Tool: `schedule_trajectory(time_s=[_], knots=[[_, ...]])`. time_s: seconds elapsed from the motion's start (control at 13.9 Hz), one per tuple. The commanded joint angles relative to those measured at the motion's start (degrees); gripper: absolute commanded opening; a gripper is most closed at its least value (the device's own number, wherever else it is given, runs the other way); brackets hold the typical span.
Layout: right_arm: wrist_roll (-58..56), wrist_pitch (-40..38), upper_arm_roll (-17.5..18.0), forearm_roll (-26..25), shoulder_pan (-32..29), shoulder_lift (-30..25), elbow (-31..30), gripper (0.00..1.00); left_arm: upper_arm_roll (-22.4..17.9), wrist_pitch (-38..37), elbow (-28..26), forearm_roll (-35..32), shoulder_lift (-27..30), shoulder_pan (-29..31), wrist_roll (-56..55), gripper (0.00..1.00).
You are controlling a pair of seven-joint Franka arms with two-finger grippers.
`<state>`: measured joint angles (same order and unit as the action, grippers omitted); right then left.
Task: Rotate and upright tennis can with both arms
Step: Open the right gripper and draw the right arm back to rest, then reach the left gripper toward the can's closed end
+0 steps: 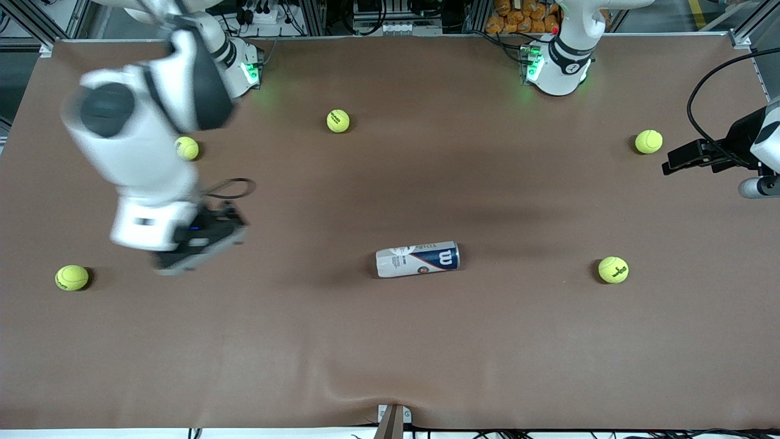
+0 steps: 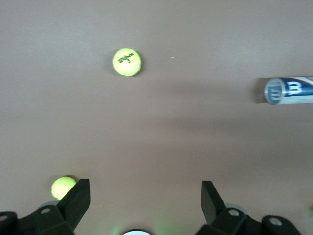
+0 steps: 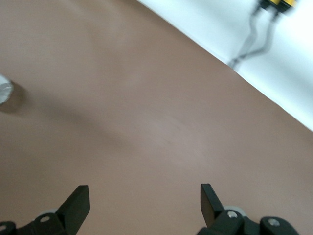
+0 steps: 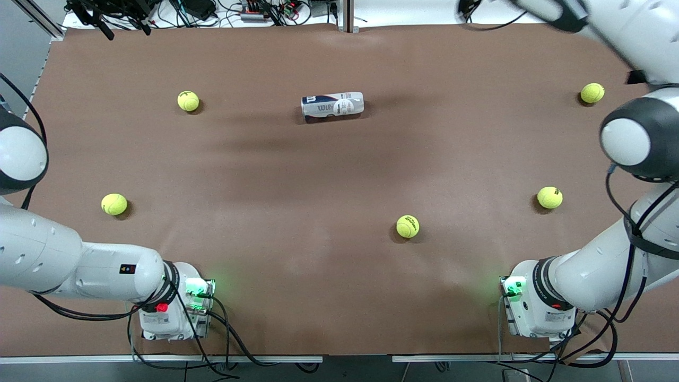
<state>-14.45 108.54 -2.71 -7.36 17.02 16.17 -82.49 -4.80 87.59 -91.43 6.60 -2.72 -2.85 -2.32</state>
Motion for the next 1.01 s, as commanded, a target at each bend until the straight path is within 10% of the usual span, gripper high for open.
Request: schedule_trajectory(time_s=[0.0, 0.36, 0.93], knots=[[0.91, -5.6, 1.22, 2.44, -7.85, -1.93, 3.11, 1.0, -0.04, -0.4, 0.46, 4.99, -1.4, 1.27, 0.39, 1.0], [4.5, -12.11, 1.13, 12.89, -21.49, -2.28, 6.11, 1.0, -0.04, -0.31, -2.34, 20.0, -7.02, 2.5, 0.39, 1.0], [12.78, -26.87, 1.74, 4.2, -20.8, -9.65, 5.94, 1.0, 4.42, 17.22, -15.42, 35.85, -11.0, 0.13, 0.48, 1.0]])
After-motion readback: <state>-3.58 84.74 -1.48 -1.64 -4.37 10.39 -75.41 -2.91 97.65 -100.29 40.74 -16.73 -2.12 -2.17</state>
